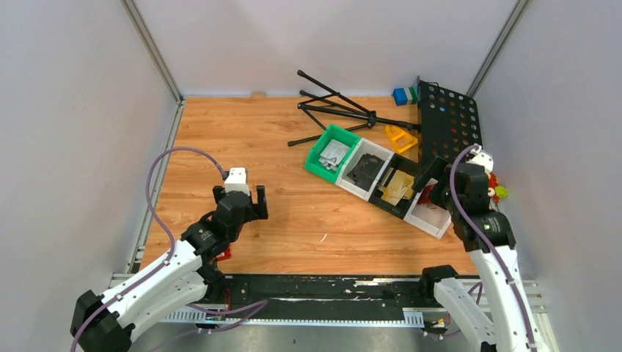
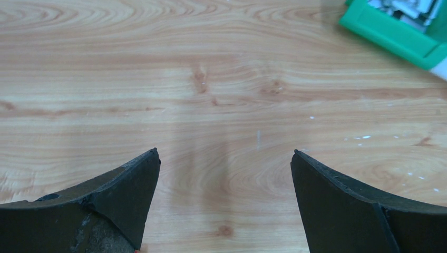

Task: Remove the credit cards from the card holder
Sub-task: Pick up the card holder from the storage box.

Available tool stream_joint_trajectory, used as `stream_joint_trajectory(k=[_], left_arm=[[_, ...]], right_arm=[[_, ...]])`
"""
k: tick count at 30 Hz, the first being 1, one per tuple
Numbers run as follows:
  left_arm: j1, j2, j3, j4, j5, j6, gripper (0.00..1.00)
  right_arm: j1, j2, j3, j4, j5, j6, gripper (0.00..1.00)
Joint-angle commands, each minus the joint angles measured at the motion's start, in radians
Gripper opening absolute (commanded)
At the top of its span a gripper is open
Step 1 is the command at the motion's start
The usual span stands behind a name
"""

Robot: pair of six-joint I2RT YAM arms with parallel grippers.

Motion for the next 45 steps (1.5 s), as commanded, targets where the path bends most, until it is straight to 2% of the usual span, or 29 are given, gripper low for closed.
stream_joint_trajectory(k=[1, 5, 10, 15, 17, 19, 25, 29, 36, 38, 40, 45], left_arm=[[0.047, 0.005, -0.013, 0.064, -0.002, 0.007, 1.0], [0.05, -0.022, -0.033, 0.072, 0.001, 0.027, 1.0], [0.05, -0.057, -0.072, 0.118, 0.046, 0.032, 1.0], [0.05, -0.051, -0.076, 0.124, 0.087, 0.035, 1.0], [0.049, -0.053, -0.078, 0.129, 0.101, 0.034, 1.0], [0.049, -0.053, -0.08, 0.13, 0.107, 0.035, 1.0], [0.049, -0.055, -0.086, 0.149, 0.148, 0.044, 0.99], [0.049, -0.054, -0.088, 0.16, 0.159, 0.049, 0.98], [0.049, -0.051, -0.094, 0.17, 0.164, 0.049, 0.98], [0.049, -0.047, -0.093, 0.174, 0.167, 0.051, 0.97], [0.049, -0.044, -0.093, 0.176, 0.168, 0.051, 0.97], [0.049, -0.043, -0.098, 0.186, 0.174, 0.051, 0.97]], right_arm=[[-0.003, 0.095, 0.075, -0.124, 0.107, 0.07, 0.95], [-0.03, 0.189, 0.12, -0.233, 0.203, 0.105, 0.81], [-0.173, 0.204, 0.072, -0.171, 0.061, 0.063, 0.78], [-0.249, 0.232, 0.038, -0.132, 0.036, 0.043, 0.74], [-0.27, 0.241, 0.02, -0.101, 0.01, 0.035, 0.69], [-0.28, 0.253, 0.011, -0.07, -0.02, 0.03, 0.64], [-0.282, 0.277, 0.006, 0.003, -0.004, 0.037, 0.61], [-0.283, 0.318, -0.02, 0.1, 0.011, 0.049, 0.52], [-0.283, 0.395, -0.045, 0.235, 0.069, 0.049, 0.5], [-0.283, 0.428, -0.042, 0.248, 0.08, 0.04, 0.49], [-0.283, 0.455, -0.035, 0.257, 0.088, 0.028, 0.44], [-0.283, 0.497, -0.05, 0.285, 0.102, 0.025, 0.44]])
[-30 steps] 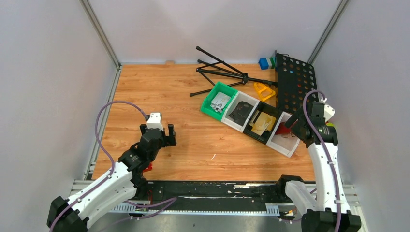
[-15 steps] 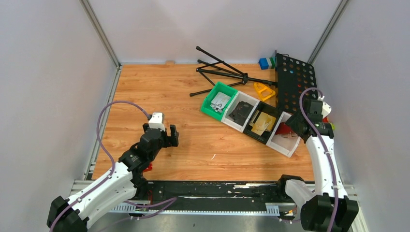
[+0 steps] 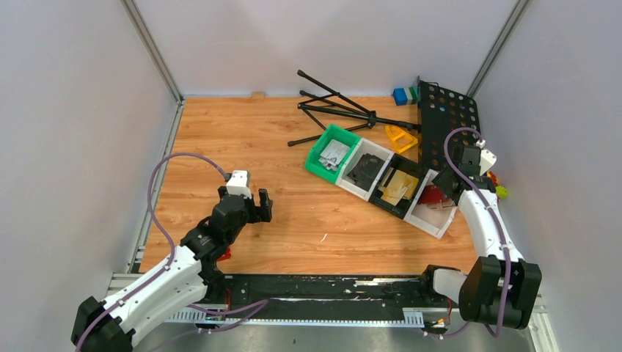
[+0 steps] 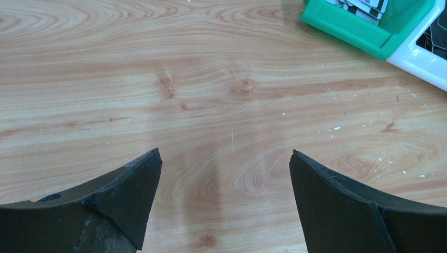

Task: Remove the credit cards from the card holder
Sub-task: Pick up the card holder from the storage box.

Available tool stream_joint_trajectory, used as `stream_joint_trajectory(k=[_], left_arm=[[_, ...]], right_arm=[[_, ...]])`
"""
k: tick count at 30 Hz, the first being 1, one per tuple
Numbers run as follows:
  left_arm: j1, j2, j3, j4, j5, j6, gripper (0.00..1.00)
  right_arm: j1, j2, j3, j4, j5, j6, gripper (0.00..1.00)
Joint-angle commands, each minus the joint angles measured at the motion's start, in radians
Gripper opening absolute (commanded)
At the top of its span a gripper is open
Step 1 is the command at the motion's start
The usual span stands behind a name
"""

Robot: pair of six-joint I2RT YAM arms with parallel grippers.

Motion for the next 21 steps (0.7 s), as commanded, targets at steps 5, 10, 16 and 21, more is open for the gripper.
stream_joint_trajectory(k=[5, 10, 16, 21], left_arm=[[0.003, 0.006, -0.008, 0.052, 0.008, 0.012, 0.97], [0.003, 0.015, -0.006, 0.057, 0.01, 0.014, 0.97], [0.003, 0.026, -0.004, 0.058, 0.013, 0.016, 0.97], [0.002, 0.04, -0.01, 0.104, 0.103, 0.033, 0.97]], right_arm=[[-0.004, 0.031, -0.014, 0.086, 0.017, -0.004, 0.34], [-0.003, 0.038, -0.017, 0.091, -0.032, 0.004, 0.25], [-0.004, 0.014, 0.0, 0.076, -0.111, -0.01, 0.0], [-0.003, -0.048, 0.059, 0.005, -0.128, -0.032, 0.0]])
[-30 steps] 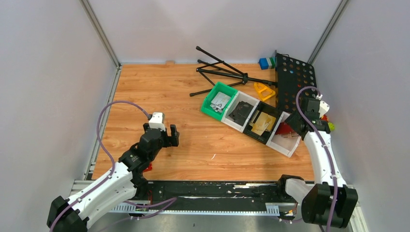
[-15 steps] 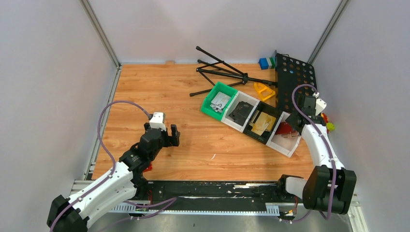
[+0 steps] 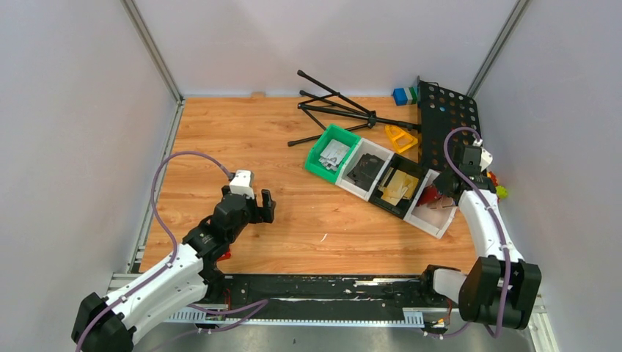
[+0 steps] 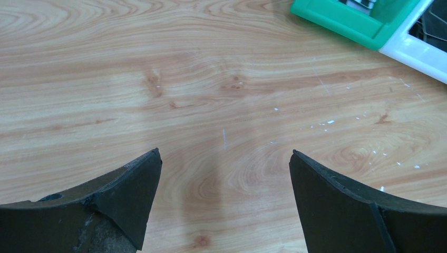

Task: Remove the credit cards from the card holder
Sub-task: Pick up the card holder from the storage box.

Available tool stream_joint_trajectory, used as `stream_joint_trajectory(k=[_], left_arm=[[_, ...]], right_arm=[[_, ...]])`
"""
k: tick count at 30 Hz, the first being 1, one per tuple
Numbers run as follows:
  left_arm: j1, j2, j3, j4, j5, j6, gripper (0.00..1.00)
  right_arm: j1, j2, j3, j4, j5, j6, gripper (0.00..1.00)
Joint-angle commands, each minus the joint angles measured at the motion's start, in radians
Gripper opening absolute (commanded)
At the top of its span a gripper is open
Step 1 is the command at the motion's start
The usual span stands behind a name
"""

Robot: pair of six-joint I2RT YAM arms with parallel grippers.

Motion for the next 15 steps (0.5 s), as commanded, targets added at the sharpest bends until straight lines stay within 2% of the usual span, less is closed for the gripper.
stream_joint_trajectory(k=[1, 8, 12, 15], left_arm=[[0.003, 0.019, -0.008, 0.099, 0.103, 0.026, 0.97], [0.002, 0.027, -0.02, 0.171, 0.221, 0.042, 0.96], [0.003, 0.022, -0.048, 0.251, 0.346, 0.061, 0.95], [0.003, 0.024, -0.06, 0.314, 0.427, 0.075, 0.93]], right_arm=[[0.001, -0.087, 0.079, -0.045, -0.038, -0.026, 0.0], [0.002, -0.25, 0.152, -0.085, -0.104, -0.082, 0.0], [0.007, -0.289, 0.201, -0.084, -0.309, -0.124, 0.0], [0.024, -0.26, 0.249, -0.11, -0.442, -0.111, 0.0]])
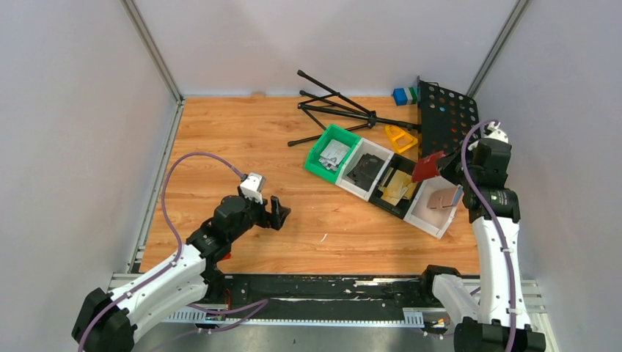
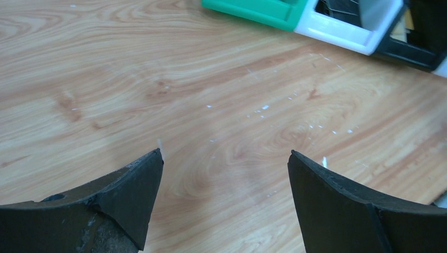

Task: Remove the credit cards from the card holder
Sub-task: Pick up the card holder from the storage box.

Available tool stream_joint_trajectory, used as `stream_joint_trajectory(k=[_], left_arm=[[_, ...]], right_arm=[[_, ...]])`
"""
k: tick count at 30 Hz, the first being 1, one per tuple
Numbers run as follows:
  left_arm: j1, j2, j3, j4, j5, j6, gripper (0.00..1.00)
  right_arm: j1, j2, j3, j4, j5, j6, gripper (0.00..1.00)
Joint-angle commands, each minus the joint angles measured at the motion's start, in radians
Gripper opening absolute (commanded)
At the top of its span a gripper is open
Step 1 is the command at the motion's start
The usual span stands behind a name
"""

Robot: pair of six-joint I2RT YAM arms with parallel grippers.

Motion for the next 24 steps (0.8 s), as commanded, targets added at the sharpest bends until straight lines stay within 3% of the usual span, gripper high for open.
stream_joint_trajectory(k=[1, 3, 6, 11, 14, 19, 24], left_arm=[[0.002, -0.006, -0.012, 0.15, 0.147, 0.04, 0.91], [0.0, -0.007, -0.006, 0.153, 0.125, 0.038, 0.89], [-0.034, -0.015, 0.017, 0.145, 0.064, 0.048, 0.88], [-0.226, 0.013, 0.096, 0.14, -0.138, 0.168, 0.87], [-0.335, 0.075, 0.162, 0.122, -0.216, 0.255, 0.86], [-0.434, 0.157, 0.266, 0.109, -0.267, 0.408, 0.84], [-0.51, 0.281, 0.391, 0.056, -0.297, 0.476, 0.84]], right_arm=[[0.031, 0.034, 0.096, -0.013, -0.271, -0.013, 0.0], [0.068, 0.049, 0.104, -0.019, -0.324, 0.028, 0.0], [0.192, 0.037, 0.07, -0.002, -0.284, 0.121, 0.0], [0.357, -0.002, -0.059, 0.093, -0.196, 0.414, 0.0], [0.399, 0.027, -0.096, 0.128, -0.249, 0.55, 0.0], [0.501, 0.095, -0.012, 0.002, -0.17, 0.66, 0.0], [0.537, 0.132, -0.02, 0.057, -0.227, 0.768, 0.0]])
